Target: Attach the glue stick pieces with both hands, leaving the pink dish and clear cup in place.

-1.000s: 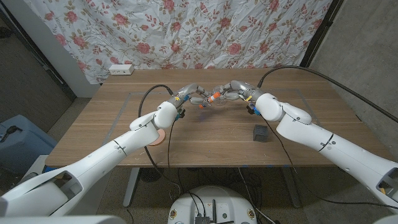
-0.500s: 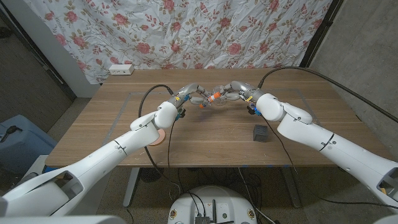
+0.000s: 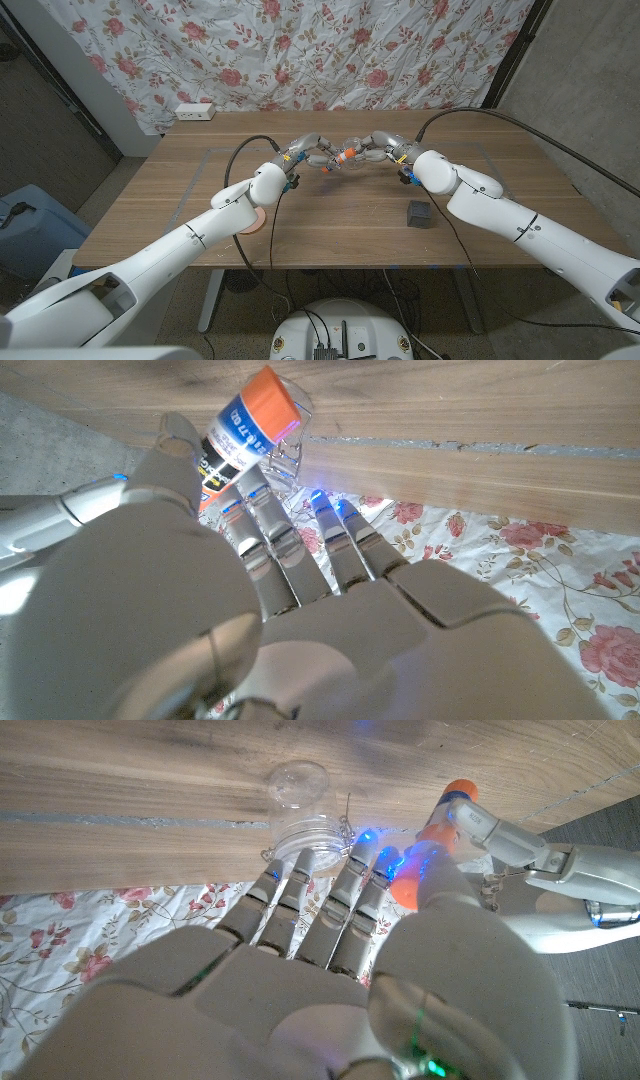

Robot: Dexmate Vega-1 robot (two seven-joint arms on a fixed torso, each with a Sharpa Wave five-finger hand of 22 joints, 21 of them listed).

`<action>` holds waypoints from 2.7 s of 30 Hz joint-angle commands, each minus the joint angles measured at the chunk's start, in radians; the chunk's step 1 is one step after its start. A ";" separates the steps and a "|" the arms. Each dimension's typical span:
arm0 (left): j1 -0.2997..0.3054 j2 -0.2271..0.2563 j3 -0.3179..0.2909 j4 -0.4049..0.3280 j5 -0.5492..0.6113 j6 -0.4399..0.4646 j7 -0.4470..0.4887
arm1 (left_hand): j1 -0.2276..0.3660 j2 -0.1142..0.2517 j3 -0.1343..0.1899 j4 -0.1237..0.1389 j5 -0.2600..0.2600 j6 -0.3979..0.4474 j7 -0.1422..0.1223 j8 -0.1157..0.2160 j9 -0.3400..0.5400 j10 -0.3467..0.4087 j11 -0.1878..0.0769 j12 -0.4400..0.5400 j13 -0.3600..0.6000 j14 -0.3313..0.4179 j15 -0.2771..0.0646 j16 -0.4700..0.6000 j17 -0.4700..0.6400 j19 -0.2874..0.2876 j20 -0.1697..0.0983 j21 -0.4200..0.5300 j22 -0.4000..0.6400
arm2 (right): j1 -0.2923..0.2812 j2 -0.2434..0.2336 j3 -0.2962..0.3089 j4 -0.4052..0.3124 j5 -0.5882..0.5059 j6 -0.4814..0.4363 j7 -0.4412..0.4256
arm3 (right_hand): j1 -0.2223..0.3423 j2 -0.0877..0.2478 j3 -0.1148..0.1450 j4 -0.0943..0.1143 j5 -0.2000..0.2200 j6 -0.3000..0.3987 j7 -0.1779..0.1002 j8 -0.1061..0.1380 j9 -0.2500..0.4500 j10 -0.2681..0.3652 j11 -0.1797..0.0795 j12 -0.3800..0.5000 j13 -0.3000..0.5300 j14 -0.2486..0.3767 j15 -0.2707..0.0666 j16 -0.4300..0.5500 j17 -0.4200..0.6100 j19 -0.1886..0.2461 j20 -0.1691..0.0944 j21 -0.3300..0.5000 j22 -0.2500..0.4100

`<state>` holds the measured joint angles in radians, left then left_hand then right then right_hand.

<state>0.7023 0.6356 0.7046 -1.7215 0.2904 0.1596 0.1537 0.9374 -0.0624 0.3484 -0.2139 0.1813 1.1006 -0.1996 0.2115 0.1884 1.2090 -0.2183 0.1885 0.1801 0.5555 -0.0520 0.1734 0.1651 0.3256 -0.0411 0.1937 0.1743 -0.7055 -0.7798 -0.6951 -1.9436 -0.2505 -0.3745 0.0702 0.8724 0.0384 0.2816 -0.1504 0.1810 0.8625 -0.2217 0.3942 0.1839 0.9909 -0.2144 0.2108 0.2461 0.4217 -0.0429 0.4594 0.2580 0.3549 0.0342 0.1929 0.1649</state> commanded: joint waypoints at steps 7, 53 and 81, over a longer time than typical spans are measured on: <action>-0.002 -0.004 0.003 0.004 0.000 0.004 -0.002 | -0.086 0.107 0.051 0.044 0.004 0.049 0.044 0.006 0.005 0.001 -0.004 0.006 0.017 -0.001 -0.145 0.007 0.003 -0.007 -0.012 0.005 0.002 | 0.014 -0.005 0.003 0.014 0.013 0.012 0.015 | -0.013 -0.003 -0.009 0.000 0.002 -0.021 -0.001 -0.019 0.005 -0.017 -0.002 -0.006 0.003 -0.006 -0.129 0.003 0.001 0.005 0.014 -0.001 0.005; -0.020 -0.016 0.011 0.024 0.001 0.003 -0.002 | -0.090 0.111 0.056 0.045 0.005 0.046 0.047 0.006 0.006 -0.001 -0.004 0.006 0.017 0.000 -0.144 0.006 0.002 -0.008 -0.011 0.005 0.002 | 0.008 -0.053 0.010 -0.027 -0.006 0.032 0.069 | -0.073 -0.094 -0.069 0.009 0.013 -0.326 0.003 -0.183 0.016 -0.311 0.041 -0.027 -0.009 -0.136 -0.041 -0.065 -0.014 -0.066 0.084 -0.008 0.005; 0.011 -0.021 -0.001 -0.005 0.000 0.000 0.039 | -0.089 0.111 0.057 0.044 0.004 0.045 0.046 0.006 0.006 -0.002 -0.004 0.006 0.017 -0.002 -0.145 0.006 0.003 -0.009 -0.010 0.005 0.002 | -0.106 -0.071 0.104 -0.049 0.080 0.116 -0.032 | -0.278 -0.099 -0.139 0.079 0.041 -0.552 0.040 -0.217 0.009 -0.585 0.116 -0.034 -0.031 -0.264 0.053 -0.133 -0.010 -0.160 0.106 -0.011 0.006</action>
<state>0.7049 0.6226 0.7067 -1.7216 0.2910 0.1614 0.1737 0.9361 -0.0611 0.3512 -0.2167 0.1795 1.0932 -0.1922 0.2117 0.1933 1.2053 -0.2148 0.1886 0.1801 0.5556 -0.0519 0.1734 0.1651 0.3219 -0.0448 0.1937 0.1743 -0.7543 -0.8483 -0.6329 -1.9802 -0.2089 -0.2836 0.0996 0.6116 -0.0587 0.1437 -0.0812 0.2220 0.3240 -0.1816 0.1809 0.1921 0.4199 -0.1021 0.1770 0.2135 0.1622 0.0055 0.3279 0.2442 0.2008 0.1379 0.1881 0.1649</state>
